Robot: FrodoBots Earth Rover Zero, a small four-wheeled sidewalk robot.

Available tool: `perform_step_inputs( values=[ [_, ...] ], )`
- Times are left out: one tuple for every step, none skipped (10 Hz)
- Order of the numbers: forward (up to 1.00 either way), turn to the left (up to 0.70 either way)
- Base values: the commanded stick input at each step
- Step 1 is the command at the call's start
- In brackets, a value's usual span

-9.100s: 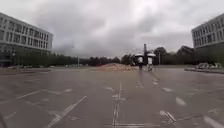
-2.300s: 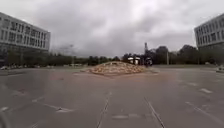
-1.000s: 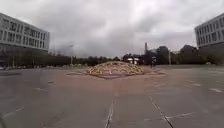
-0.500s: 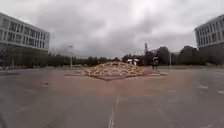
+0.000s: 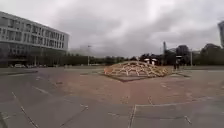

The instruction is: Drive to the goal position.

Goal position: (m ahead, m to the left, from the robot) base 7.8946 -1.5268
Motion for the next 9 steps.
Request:
perform_step_inputs(
  values=[
    [0.70, 0.35],
    [0.70, 0.35],
    [0.70, 0.35],
    [0.70, 0.23],
    [0.70, 0.00],
    [0.70, 0.00],
    [0.70, 0.00],
    [0.70, 0.00],
    [0.70, 0.00]
  ],
)
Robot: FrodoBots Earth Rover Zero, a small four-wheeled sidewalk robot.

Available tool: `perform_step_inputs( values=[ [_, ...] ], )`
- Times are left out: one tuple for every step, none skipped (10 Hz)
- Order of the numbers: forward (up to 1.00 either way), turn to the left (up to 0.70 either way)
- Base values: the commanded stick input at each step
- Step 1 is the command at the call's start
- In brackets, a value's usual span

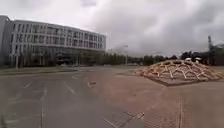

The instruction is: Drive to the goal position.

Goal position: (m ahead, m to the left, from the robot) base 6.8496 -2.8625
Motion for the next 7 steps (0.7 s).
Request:
perform_step_inputs(
  values=[
    [0.70, 0.00],
    [0.70, 0.00],
    [0.70, 0.00],
    [0.70, 0.00],
    [0.70, 0.00],
    [0.70, 0.00],
    [0.70, 0.00]
  ],
)
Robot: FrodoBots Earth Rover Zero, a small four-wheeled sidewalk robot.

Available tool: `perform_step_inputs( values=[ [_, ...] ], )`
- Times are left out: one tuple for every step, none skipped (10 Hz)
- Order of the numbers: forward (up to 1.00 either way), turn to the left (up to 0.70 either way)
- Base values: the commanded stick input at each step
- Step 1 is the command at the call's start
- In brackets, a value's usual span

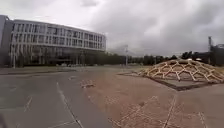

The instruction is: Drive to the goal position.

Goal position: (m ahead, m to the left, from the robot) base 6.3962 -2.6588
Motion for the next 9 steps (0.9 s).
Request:
perform_step_inputs(
  values=[
    [0.70, 0.00],
    [0.70, 0.00],
    [0.70, 0.00],
    [0.70, 0.00],
    [0.70, 0.00],
    [0.70, 0.00],
    [0.70, 0.00],
    [0.70, 0.00],
    [0.70, 0.00]
  ],
)
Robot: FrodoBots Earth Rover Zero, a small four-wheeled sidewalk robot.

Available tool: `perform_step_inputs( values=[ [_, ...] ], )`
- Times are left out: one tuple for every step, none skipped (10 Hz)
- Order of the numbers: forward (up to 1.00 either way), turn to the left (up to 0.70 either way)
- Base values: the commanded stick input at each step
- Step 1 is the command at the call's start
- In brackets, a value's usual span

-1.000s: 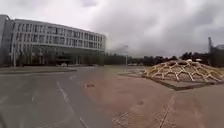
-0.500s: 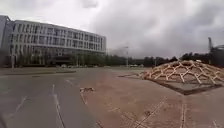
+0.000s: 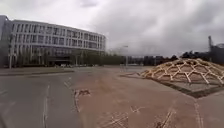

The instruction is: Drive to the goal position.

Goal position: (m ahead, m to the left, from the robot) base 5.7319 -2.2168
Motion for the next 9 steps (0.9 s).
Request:
perform_step_inputs(
  values=[
    [0.70, 0.00],
    [0.70, 0.00],
    [0.70, 0.00],
    [0.70, 0.00],
    [0.70, 0.00],
    [0.70, 0.00],
    [0.70, 0.00],
    [0.70, 0.00],
    [0.70, 0.00]
  ],
)
